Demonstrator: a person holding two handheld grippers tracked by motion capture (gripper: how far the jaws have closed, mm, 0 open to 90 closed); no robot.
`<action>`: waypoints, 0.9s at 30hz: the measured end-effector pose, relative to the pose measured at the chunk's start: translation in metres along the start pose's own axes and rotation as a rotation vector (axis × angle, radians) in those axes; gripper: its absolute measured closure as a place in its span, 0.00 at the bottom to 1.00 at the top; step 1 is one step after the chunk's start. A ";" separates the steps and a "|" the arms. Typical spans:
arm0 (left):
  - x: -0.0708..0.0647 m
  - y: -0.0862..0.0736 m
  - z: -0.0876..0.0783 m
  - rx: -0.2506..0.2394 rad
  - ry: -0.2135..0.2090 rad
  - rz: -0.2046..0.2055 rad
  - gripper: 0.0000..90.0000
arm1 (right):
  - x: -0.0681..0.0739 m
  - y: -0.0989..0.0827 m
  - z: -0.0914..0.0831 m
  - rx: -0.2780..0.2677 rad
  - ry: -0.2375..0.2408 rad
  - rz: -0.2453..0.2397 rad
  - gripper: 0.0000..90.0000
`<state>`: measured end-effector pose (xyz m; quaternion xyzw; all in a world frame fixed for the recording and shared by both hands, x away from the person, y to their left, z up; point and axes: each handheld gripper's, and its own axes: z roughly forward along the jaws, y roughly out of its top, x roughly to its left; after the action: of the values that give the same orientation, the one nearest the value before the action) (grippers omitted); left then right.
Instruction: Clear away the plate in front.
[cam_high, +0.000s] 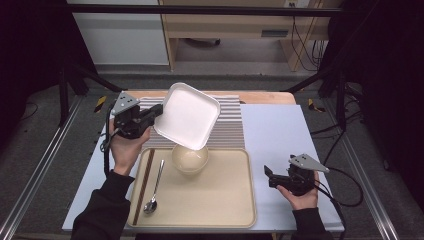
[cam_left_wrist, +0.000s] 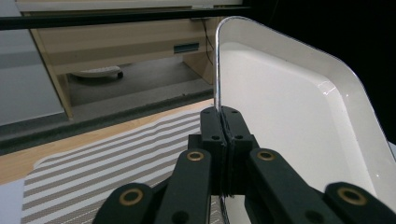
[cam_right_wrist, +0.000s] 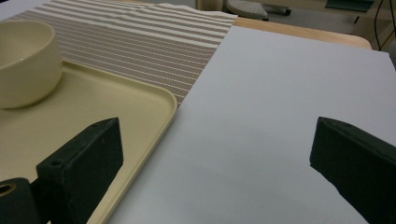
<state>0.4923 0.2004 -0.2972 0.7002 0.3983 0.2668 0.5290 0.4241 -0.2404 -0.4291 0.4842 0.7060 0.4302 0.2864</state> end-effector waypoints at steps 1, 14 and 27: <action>-0.002 -0.001 -0.002 -0.002 -0.006 0.004 0.98 | 0.000 0.000 0.000 0.000 0.000 -0.001 0.03; -0.035 -0.028 -0.023 0.009 -0.111 0.065 0.99 | -0.001 0.000 -0.001 -0.007 -0.008 -0.005 0.03; -0.061 -0.058 -0.018 0.092 -0.168 0.099 0.98 | -0.001 0.000 -0.001 -0.008 -0.010 -0.005 0.03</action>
<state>0.4293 0.1657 -0.3445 0.7625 0.3296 0.2145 0.5138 0.4236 -0.2420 -0.4281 0.4833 0.7043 0.4296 0.2929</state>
